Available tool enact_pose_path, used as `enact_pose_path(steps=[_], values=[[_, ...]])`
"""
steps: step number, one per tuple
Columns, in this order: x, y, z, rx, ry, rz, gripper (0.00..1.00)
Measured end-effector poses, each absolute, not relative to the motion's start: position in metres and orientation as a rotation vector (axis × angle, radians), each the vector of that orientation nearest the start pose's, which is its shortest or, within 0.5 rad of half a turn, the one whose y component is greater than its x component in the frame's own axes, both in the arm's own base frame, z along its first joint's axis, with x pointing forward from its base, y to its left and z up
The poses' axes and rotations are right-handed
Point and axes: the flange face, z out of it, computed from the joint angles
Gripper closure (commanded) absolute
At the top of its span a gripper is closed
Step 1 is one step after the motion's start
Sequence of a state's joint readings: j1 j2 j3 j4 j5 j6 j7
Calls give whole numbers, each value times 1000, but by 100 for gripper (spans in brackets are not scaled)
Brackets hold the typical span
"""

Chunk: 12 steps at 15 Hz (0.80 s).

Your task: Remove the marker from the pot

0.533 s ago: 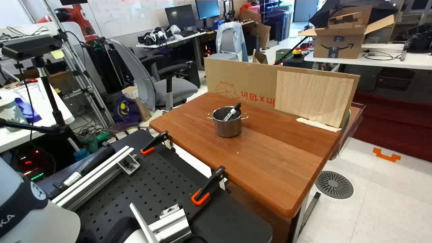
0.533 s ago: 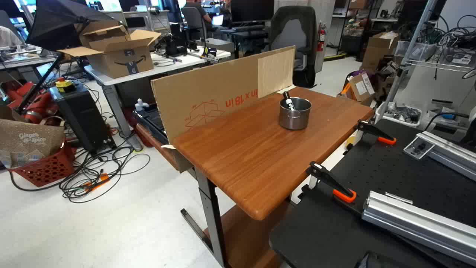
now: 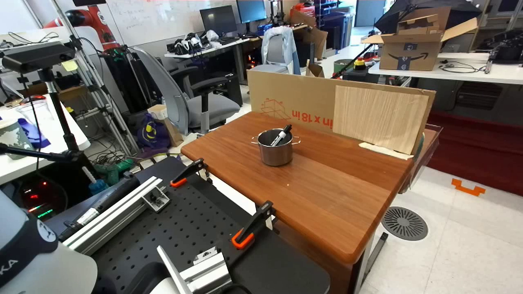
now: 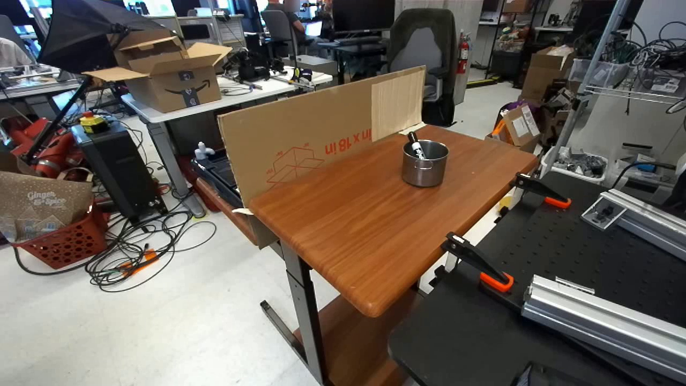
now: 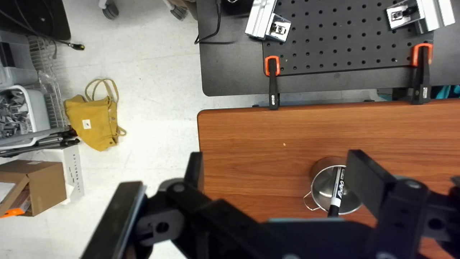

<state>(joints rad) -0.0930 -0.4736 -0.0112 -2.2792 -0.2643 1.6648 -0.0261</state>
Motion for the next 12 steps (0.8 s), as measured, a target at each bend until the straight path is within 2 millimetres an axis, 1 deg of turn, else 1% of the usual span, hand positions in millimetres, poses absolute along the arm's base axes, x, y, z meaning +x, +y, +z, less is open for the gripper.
enact_pose_path(steps=[4,6,8,12], values=[[390,-67,528,-3377,56,265,0],[391,-65,523,-3376,82,269,0],[398,-58,509,-3363,122,268,0],[428,-35,464,-3312,183,267,0]])
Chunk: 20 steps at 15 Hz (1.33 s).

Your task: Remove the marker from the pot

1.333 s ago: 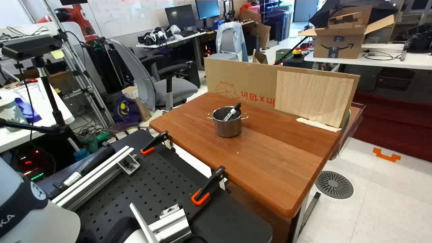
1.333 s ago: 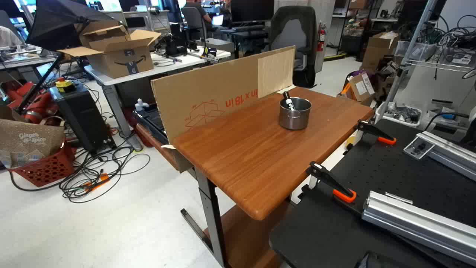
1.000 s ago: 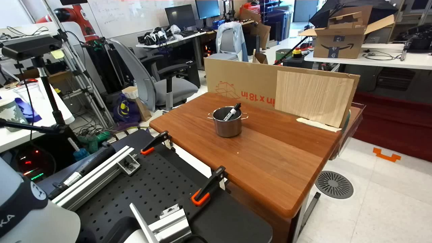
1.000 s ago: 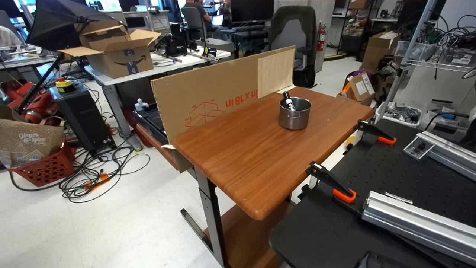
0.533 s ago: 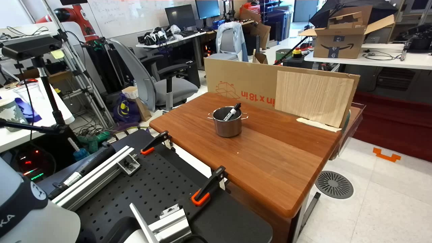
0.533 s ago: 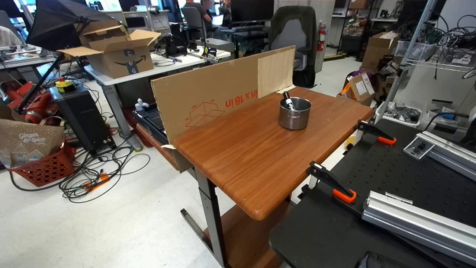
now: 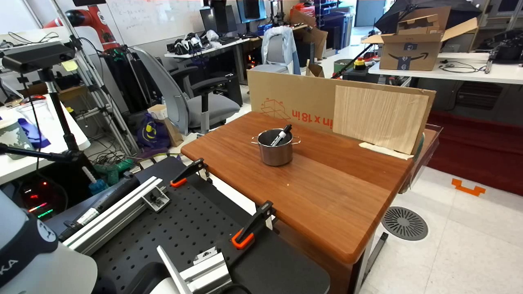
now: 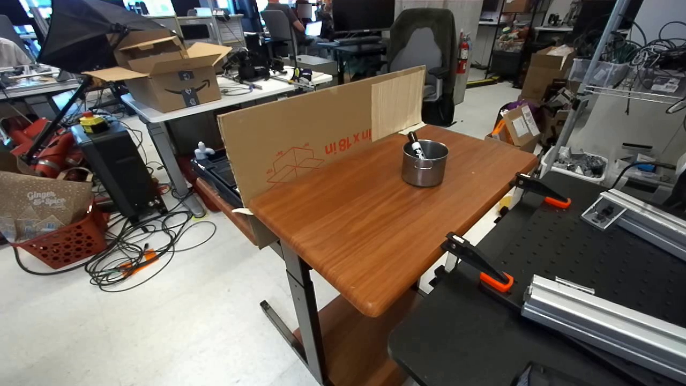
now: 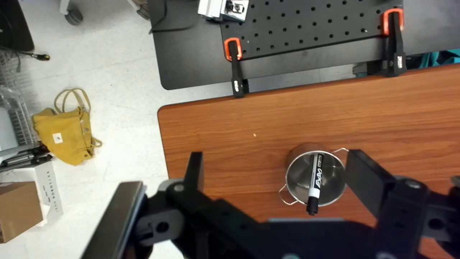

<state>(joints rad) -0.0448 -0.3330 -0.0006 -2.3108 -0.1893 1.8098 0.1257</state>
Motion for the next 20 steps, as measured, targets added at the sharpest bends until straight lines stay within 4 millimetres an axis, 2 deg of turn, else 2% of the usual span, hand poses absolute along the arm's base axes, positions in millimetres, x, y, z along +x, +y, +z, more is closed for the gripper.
enact_pose_path(steps=[5,9,14,20], values=[[467,-21,404,-3248,219,219,0],[487,-13,363,-3212,255,186,0],[507,-9,318,-3185,323,141,0],[529,-10,275,-3165,410,126,0]])
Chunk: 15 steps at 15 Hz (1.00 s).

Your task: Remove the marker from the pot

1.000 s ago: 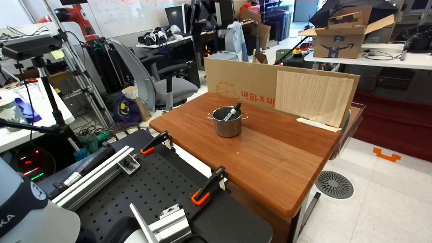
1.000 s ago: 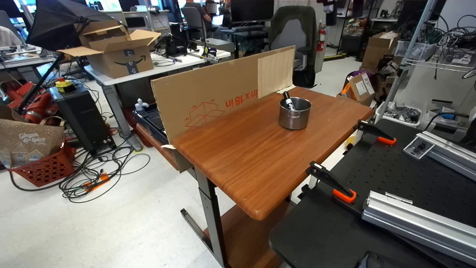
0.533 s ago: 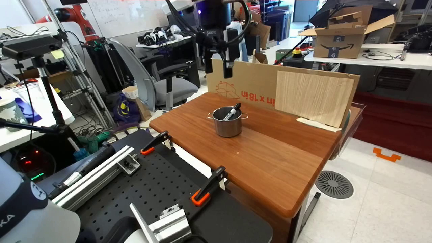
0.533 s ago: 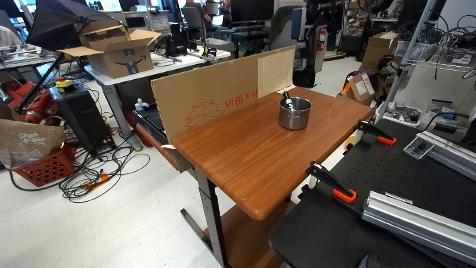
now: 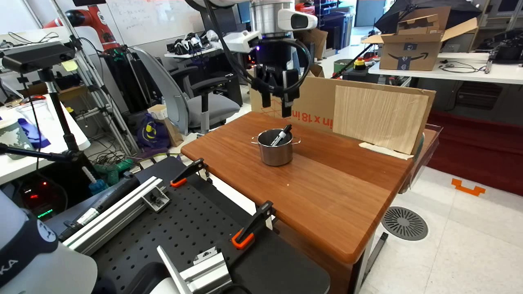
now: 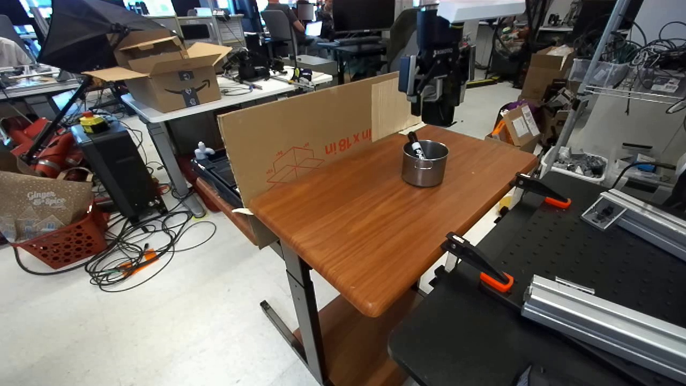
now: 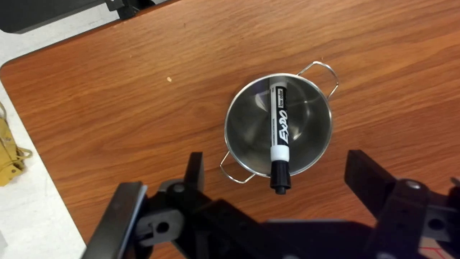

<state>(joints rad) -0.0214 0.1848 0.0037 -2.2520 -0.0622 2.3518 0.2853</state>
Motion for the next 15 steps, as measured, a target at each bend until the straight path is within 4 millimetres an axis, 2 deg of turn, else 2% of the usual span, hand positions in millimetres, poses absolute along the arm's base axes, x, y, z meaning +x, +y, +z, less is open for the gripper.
enact_pose_path(steps=[4,9,10,11,15], values=[[542,-11,250,-3162,453,174,0],[560,-5,231,-3160,505,191,0],[564,-3,227,-3161,514,193,10],[567,-1,223,-3162,520,196,28],[577,5,210,-3169,537,207,58]])
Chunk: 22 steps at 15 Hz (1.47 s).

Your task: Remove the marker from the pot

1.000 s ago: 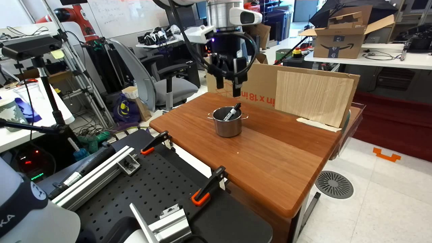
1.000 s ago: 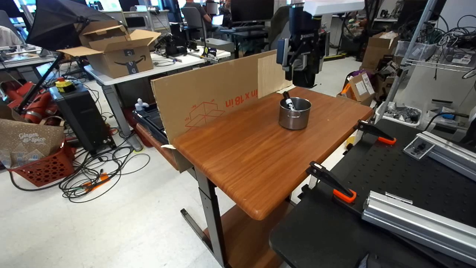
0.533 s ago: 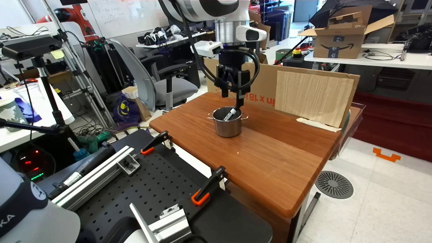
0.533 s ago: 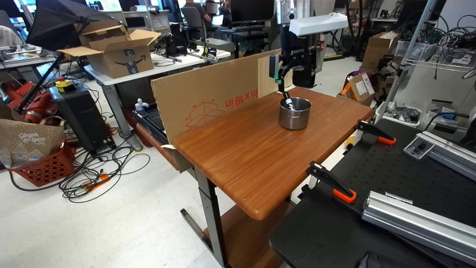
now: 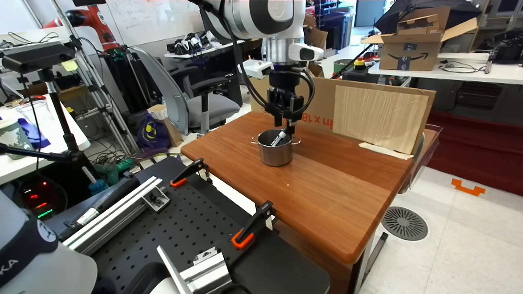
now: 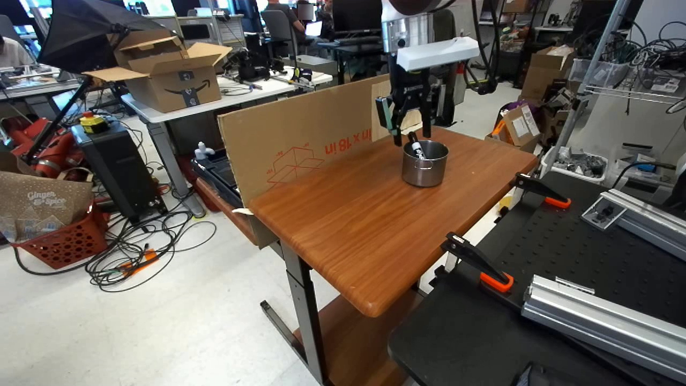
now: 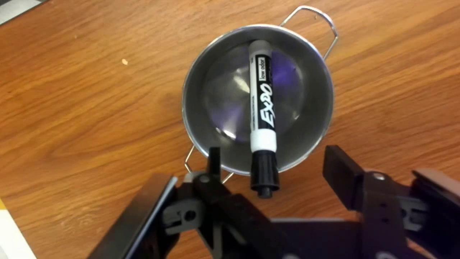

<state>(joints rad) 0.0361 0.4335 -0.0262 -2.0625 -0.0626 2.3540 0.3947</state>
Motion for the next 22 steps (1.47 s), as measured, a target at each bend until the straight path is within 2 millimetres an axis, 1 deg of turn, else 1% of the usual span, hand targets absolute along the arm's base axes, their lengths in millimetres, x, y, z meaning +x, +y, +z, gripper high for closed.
enact_pose_path(steps=[2,3,4,5,6,8,17,19,22], values=[[580,6,207,-3172,542,206,73],[583,7,207,-3172,544,201,81],[585,8,208,-3172,546,197,87],[586,9,209,-3173,547,191,95],[588,10,210,-3173,548,186,100],[589,11,211,-3175,549,180,95],[592,9,212,-3178,555,178,95],[594,7,220,-3177,561,159,95],[597,3,241,-3175,569,119,95]])
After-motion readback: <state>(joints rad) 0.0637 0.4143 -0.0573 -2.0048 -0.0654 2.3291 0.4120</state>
